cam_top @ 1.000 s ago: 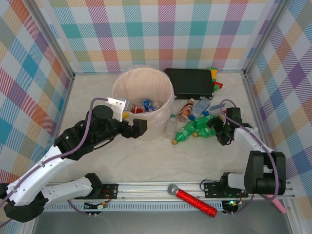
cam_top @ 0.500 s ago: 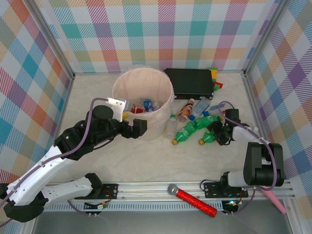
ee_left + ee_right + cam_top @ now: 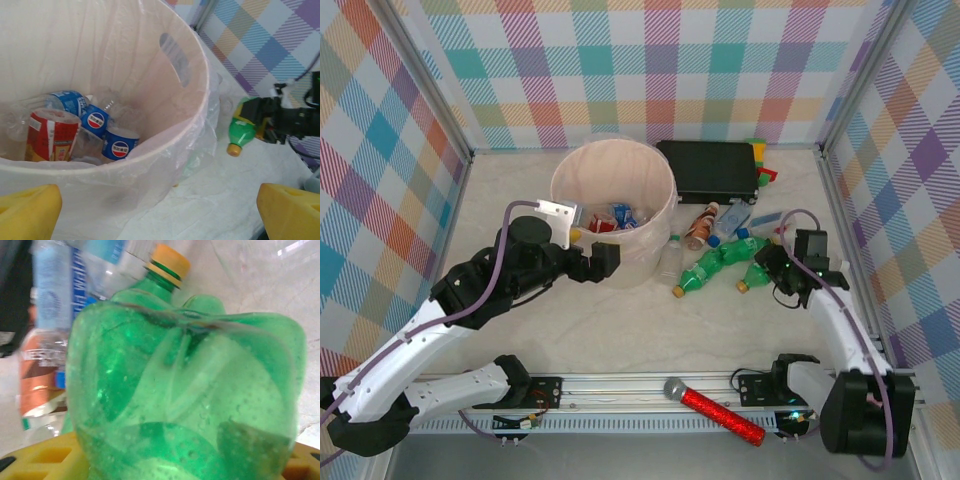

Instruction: Put the plastic bottles in the bin

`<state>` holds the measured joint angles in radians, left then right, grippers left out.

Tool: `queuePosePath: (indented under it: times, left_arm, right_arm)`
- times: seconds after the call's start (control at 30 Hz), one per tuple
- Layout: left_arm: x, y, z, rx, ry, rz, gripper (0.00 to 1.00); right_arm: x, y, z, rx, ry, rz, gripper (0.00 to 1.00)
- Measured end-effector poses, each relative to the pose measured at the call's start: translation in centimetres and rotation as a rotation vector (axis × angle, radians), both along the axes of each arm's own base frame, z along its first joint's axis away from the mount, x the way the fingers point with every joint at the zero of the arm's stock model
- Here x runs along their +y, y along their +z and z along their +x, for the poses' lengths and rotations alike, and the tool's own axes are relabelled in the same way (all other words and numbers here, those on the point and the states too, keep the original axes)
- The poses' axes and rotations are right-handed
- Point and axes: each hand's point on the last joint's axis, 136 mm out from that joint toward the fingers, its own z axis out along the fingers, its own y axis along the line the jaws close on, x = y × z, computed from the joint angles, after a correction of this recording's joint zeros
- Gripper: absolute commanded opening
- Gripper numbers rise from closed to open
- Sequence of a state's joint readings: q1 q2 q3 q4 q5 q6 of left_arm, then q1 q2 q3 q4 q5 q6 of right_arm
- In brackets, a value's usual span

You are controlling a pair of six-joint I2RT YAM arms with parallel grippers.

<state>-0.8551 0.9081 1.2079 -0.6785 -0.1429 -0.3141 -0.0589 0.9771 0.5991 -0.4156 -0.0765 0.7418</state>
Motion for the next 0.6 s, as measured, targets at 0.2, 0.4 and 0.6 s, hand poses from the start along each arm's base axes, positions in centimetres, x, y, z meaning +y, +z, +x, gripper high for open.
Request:
queuePosePath:
  times: [0.2,0.4,0.6]
  left_arm:
    - [2.4,1.4,0.4,-0.061,0.107,-0.015,1.0]
    - [5.0,2.1,0.5,-0.106,0.216,-0.038,0.99]
    - [6.4,2.3,0.7,-0.122,0.288,-0.049,1.0]
  right_arm:
    - [-0.1,5.0,-0.7,-0.183,0.018,-0.041,0.56]
    - [0.3,11.1,-0.4,-0.335,0.056,-0.075,0.54]
    - [2.5,17.2,0.1,-0.468,0.142,-0.072,0.56]
